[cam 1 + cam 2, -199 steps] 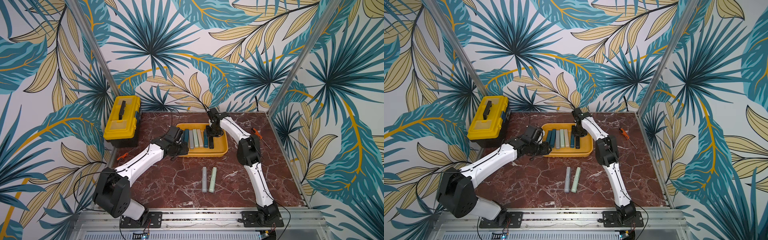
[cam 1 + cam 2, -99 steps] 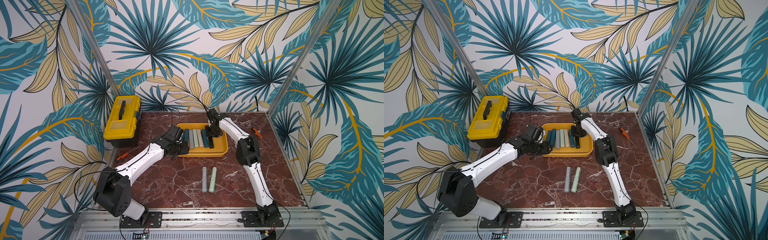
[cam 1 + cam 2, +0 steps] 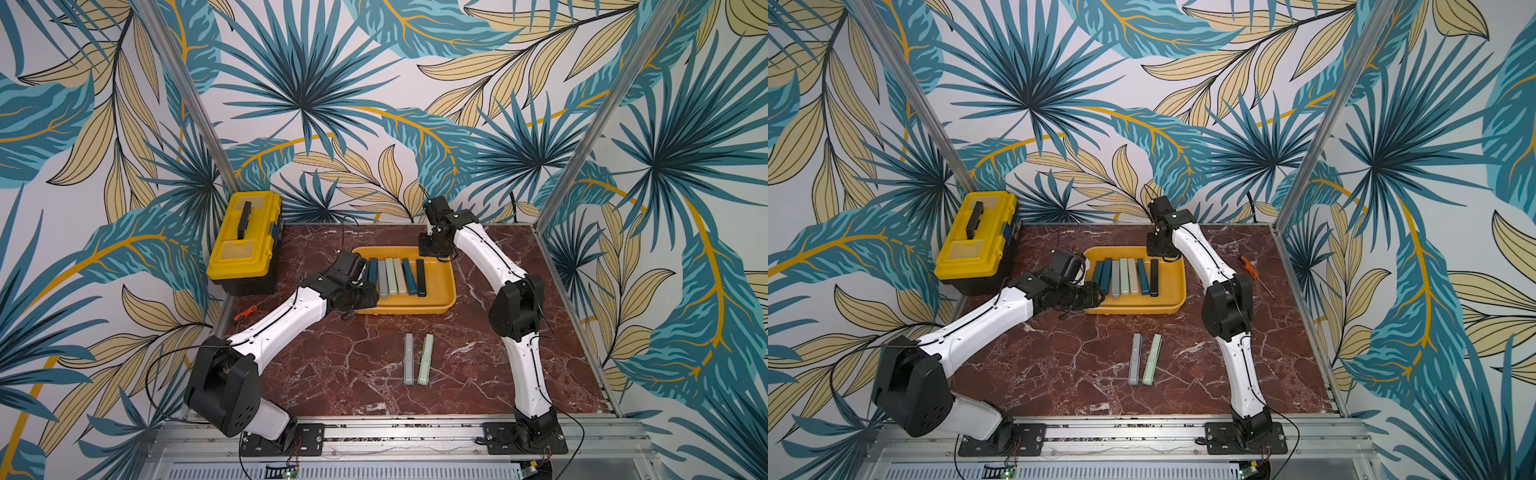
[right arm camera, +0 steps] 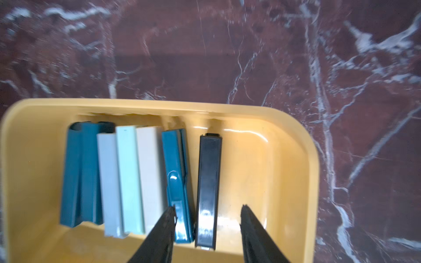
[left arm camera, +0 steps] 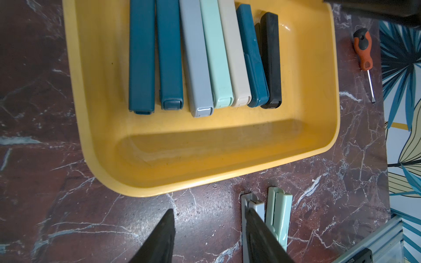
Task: Put the pruning pliers into the storage box
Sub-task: Place the pruning pliers in the storage box, then pick up the pruning pliers from the center of the board.
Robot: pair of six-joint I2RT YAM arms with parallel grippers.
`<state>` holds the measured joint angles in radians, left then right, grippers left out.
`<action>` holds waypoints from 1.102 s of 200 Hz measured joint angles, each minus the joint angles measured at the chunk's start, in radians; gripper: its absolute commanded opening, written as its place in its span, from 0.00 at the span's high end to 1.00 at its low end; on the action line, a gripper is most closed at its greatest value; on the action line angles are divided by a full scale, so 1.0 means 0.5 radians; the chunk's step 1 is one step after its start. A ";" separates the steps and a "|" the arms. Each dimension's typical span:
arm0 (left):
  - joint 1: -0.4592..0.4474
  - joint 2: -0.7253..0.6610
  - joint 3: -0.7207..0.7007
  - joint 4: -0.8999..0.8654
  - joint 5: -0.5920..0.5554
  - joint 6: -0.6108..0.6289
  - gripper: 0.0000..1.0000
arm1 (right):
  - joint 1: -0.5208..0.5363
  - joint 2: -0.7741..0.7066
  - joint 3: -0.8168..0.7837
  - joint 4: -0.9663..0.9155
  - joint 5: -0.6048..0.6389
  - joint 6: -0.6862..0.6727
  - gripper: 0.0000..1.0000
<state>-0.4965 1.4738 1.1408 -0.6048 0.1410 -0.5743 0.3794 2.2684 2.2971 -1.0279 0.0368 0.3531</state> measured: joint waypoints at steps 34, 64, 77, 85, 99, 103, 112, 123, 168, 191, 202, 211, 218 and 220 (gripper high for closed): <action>0.000 -0.092 -0.061 0.035 -0.013 0.002 0.48 | 0.010 -0.362 -0.204 0.011 0.024 0.043 0.51; 0.000 -0.121 -0.066 0.051 -0.034 0.031 0.48 | 0.055 -0.729 -0.642 0.020 0.099 0.085 0.51; 0.000 -0.122 -0.066 0.057 -0.035 0.047 0.48 | 0.079 -0.906 -0.878 0.027 0.136 0.108 0.51; 0.000 -0.122 -0.066 0.062 -0.034 0.054 0.48 | 0.092 -1.015 -1.025 0.040 0.155 0.127 0.51; 0.000 -0.122 -0.066 0.073 -0.033 0.058 0.48 | 0.116 -1.220 -1.289 0.049 0.182 0.166 0.50; 0.000 -0.122 -0.066 0.077 -0.031 0.059 0.48 | 0.123 -1.267 -1.349 0.047 0.189 0.175 0.50; 0.000 -0.122 -0.066 0.085 -0.026 0.063 0.48 | 0.140 -1.390 -1.508 0.060 0.204 0.208 0.48; 0.000 -0.121 -0.066 0.095 -0.016 0.064 0.48 | 0.167 -1.521 -1.694 0.069 0.212 0.245 0.48; 0.000 -0.120 -0.066 0.129 0.013 0.056 0.48 | 0.330 -1.695 -2.251 0.145 0.208 0.472 0.48; 0.000 -0.120 -0.066 0.126 0.014 0.056 0.48 | 0.419 -1.663 -2.415 0.262 0.140 0.597 0.47; 0.000 -0.120 -0.066 0.121 0.012 0.056 0.48 | 0.467 -1.624 -2.445 0.316 0.112 0.651 0.47; 0.000 -0.120 -0.066 0.112 0.011 0.057 0.48 | 0.516 -1.582 -2.448 0.358 0.088 0.690 0.47; 0.000 -0.120 -0.066 0.105 0.009 0.057 0.48 | 0.558 -1.547 -2.448 0.397 0.072 0.720 0.46; 0.000 -0.120 -0.066 0.102 0.009 0.057 0.48 | 0.565 -1.542 -2.448 0.404 0.072 0.726 0.46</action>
<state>-0.4965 1.4139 1.1076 -0.5537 0.1455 -0.5457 0.6617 1.4975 1.0729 -0.8257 0.0731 0.7158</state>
